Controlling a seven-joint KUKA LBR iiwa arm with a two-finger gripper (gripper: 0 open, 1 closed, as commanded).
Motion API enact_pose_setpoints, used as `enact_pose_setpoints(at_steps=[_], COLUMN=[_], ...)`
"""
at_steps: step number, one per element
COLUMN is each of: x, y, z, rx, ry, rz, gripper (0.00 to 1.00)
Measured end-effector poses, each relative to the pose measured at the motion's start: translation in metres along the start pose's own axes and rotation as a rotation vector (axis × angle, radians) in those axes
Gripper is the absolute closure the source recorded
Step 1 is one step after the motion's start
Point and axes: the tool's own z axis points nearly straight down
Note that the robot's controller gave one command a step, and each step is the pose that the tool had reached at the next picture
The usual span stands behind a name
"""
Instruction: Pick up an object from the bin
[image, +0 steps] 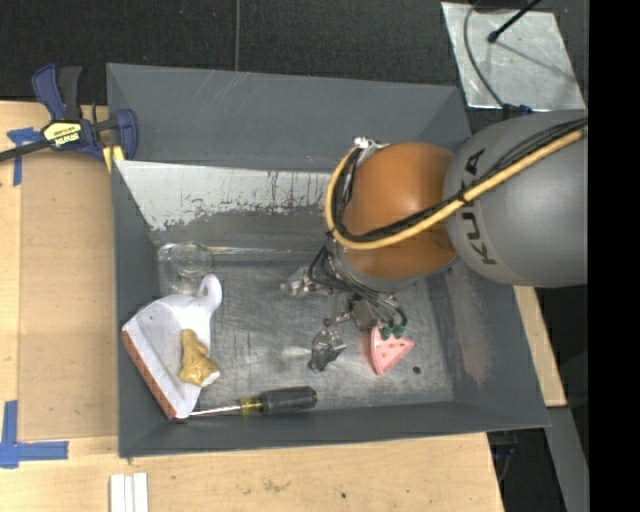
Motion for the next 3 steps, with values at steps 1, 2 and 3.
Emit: enact_pose_setpoints(at_steps=[1, 2, 3], x=[0.001, 0.027, 0.023], y=[-0.001, 0.037, 0.036], z=[0.001, 0.077, 0.075], rx=[0.000, 0.000, 0.000], ry=[0.003, -0.005, -0.024], rz=[0.002, 0.228, 0.231], gripper=[0.00, 1.00, 0.00])
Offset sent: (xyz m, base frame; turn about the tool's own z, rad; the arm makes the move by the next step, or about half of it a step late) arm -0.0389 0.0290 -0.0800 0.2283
